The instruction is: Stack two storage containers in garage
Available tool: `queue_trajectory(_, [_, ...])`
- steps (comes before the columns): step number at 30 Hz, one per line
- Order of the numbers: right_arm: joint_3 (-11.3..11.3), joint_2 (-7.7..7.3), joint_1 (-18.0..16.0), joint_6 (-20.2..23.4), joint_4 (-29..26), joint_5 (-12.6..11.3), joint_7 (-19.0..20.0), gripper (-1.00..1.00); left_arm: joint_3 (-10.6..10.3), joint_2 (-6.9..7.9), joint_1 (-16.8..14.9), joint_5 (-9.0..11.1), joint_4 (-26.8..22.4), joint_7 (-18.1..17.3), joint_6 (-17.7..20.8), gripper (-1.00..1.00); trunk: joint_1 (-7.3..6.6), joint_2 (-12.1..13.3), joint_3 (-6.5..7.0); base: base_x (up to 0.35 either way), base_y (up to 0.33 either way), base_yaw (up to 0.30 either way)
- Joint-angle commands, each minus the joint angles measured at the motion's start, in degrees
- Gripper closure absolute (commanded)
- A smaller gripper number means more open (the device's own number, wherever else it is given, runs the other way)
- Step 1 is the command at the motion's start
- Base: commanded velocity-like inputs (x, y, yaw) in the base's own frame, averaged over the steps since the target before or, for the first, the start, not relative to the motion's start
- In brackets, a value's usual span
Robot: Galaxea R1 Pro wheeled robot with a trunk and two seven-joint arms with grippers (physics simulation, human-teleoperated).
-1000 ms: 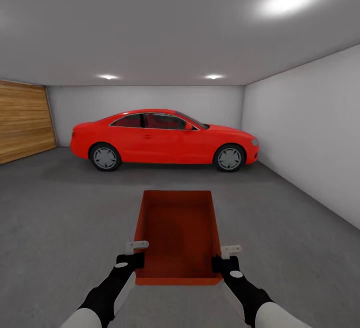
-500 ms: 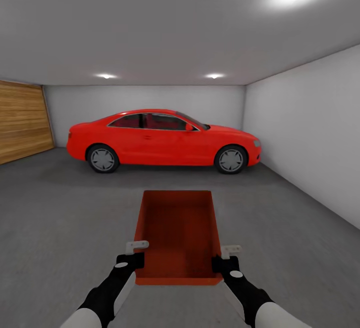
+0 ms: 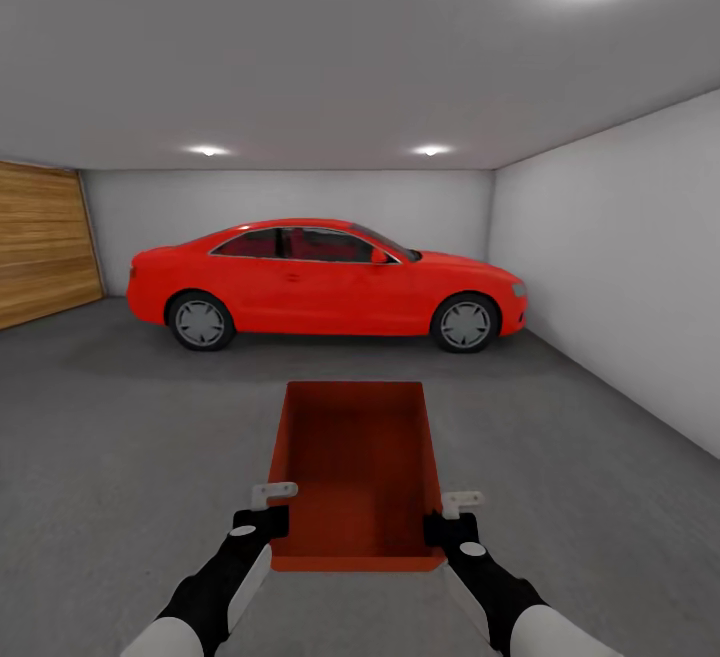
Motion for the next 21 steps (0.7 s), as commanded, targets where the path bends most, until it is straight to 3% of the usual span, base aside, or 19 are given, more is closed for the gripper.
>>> queue_trajectory(1, [-0.38,-0.04,-0.09,-0.21,-0.03,-0.64,-0.31,1.0,1.82,2.19,-0.04,-0.77,-0.22,1.4,0.45,1.0,0.04,-0.07,-0.09,0.321,0.0,0.0])
queue_trajectory(21, [-0.37,-0.04,-0.09,-0.18,-0.19,-0.64,-0.38,1.0,1.82,2.19,-0.04,-0.77,-0.22,1.4,0.45,1.0,0.04,-0.07,-0.09,0.321,0.0,0.0])
